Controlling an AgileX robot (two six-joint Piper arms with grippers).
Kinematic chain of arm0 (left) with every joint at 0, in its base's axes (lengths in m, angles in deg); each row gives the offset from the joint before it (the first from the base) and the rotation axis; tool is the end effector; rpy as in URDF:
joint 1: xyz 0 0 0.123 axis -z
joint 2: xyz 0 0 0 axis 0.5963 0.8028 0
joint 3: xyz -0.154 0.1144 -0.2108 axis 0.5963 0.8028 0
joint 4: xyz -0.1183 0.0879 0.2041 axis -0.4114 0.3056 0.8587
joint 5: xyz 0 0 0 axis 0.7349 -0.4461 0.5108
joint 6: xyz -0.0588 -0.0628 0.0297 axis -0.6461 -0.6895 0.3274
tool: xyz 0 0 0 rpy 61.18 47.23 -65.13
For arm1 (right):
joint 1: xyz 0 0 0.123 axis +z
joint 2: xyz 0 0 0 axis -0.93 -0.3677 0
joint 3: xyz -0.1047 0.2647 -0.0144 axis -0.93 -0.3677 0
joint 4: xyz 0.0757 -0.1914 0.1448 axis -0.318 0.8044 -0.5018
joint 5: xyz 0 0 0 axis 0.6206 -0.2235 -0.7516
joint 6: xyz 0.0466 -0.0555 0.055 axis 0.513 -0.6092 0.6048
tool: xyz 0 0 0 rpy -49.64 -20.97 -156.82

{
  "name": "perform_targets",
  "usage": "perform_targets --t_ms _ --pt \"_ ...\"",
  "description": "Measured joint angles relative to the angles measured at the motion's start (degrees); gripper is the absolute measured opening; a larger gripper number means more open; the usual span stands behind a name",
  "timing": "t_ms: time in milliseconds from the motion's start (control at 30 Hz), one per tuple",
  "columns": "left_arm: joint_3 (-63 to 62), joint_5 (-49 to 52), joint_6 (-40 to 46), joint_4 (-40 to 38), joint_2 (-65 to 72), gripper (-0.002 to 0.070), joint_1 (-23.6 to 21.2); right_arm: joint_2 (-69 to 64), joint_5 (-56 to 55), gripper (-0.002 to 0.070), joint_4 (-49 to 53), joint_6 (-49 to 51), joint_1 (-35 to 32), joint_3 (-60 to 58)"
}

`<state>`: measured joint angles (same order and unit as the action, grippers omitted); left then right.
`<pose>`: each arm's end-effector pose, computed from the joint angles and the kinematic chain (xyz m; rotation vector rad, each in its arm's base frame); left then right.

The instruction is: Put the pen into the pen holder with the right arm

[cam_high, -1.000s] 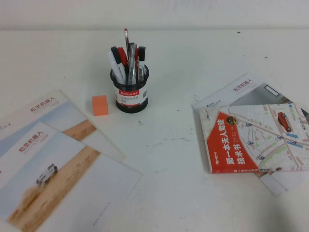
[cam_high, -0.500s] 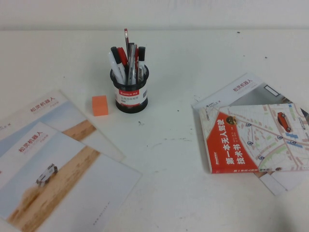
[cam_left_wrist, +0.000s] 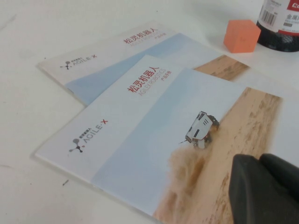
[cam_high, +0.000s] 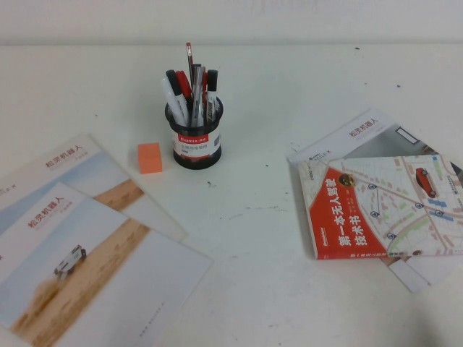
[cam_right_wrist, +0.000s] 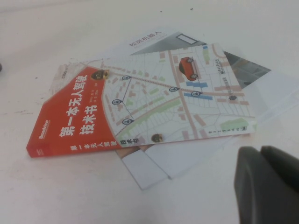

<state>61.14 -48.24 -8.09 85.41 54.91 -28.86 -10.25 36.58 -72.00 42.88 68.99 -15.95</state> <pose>0.0517 -0.0070 0.1744 0.0974 1.8724 -0.1145 0.0534 0.0067 0.1744 0.0696 1.8399 0.1657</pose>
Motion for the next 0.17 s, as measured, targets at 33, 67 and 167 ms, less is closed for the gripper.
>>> perform_targets --t_ms 33,67,167 --pt "0.0 0.0 0.0 0.0 0.0 -0.0001 0.0 0.0 0.0 -0.0019 0.09 0.0 0.0 0.0" --pt "0.0 0.0 0.0 0.0 0.0 -0.0001 0.0 0.0 0.0 -0.0019 0.09 0.0 0.0 0.0" --pt "0.0 0.0 0.0 0.0 0.0 -0.0001 0.0 0.0 0.0 -0.0019 0.09 0.03 0.0 0.0"
